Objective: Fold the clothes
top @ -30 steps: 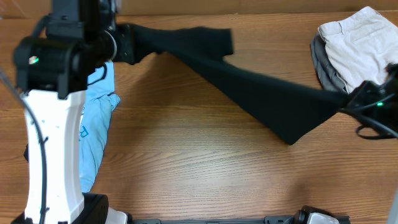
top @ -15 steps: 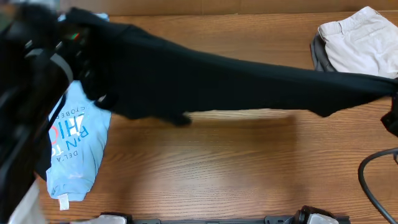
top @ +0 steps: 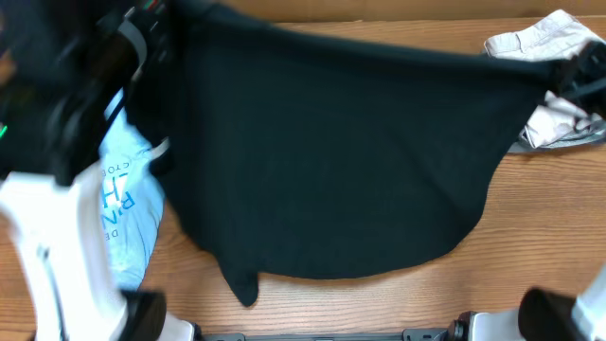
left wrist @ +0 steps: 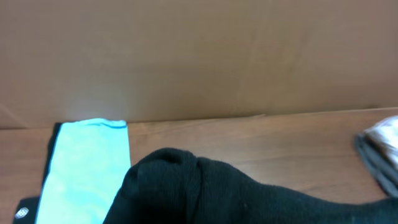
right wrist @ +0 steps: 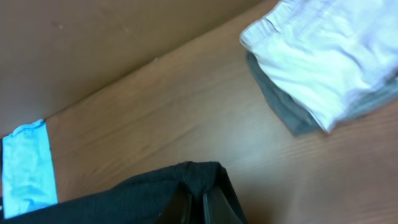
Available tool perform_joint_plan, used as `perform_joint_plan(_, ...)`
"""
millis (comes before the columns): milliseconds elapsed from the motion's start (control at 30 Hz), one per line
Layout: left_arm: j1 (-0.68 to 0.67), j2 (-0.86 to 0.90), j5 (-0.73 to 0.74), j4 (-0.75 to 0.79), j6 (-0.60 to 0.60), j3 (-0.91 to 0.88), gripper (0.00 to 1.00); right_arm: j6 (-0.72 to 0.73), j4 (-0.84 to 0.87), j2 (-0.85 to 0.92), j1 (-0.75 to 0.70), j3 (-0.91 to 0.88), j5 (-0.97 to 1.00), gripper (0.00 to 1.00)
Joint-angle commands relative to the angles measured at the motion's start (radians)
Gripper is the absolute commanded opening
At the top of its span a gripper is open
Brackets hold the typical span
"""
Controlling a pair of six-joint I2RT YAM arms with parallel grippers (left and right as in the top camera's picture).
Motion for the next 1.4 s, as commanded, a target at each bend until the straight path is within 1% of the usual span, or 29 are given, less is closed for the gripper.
perform_joint_plan(0, 0.013, 0.12, -0.059, 0.123, 0.02, -0.006, 0.04, -0.024, 0.106, 0.083, 0.028, 0.006, 0.021, 0.04)
perform_joint_plan(133, 0.019, 0.201, -0.055, 0.303, 0.006, -0.006, 0.04, -0.024, 0.314, 0.168, 0.063, 0.006, 0.024, 0.04)
perform_joint_plan(300, 0.019, 0.22, -0.069, 0.483, 0.021, 0.001, 0.04, -0.023, 0.534, 0.201, 0.08, 0.006, 0.024, 0.04)
perform_joint_plan(400, 0.026, 0.22, -0.084, 0.52, 0.027, 0.038, 0.04, -0.024, 0.636, 0.2, 0.077, 0.017, 0.011, 0.04)
perform_joint_plan(467, 0.039, 0.22, -0.083, 0.511, 0.027, 0.068, 0.04, -0.024, 0.66, 0.2, 0.068, 0.032, -0.009, 0.04)
perform_joint_plan(600, 0.067, 0.22, -0.054, 0.451, 0.027, 0.087, 0.04, -0.045, 0.659, 0.205, 0.062, 0.031, -0.048, 0.04)
perform_joint_plan(667, 0.075, 0.228, -0.05, 0.398, 0.027, 0.084, 0.04, -0.055, 0.636, 0.216, 0.062, 0.017, -0.048, 0.04)
perform_joint_plan(800, 0.079, 0.268, -0.055, 0.263, 0.027, 0.081, 0.04, -0.075, 0.547, 0.268, 0.068, -0.004, -0.047, 0.04)
perform_joint_plan(1033, 0.079, 0.396, -0.056, 0.037, 0.027, 0.079, 0.04, -0.099, 0.41, 0.36, 0.068, -0.073, -0.044, 0.04)
perform_joint_plan(1200, 0.079, 0.43, -0.005, -0.094, 0.026, 0.079, 0.04, -0.102, 0.317, 0.354, 0.055, -0.088, -0.037, 0.04)
perform_joint_plan(1367, 0.077, 0.38, 0.029, -0.202, 0.027, 0.08, 0.04, -0.102, 0.208, 0.308, 0.042, -0.087, -0.037, 0.04)
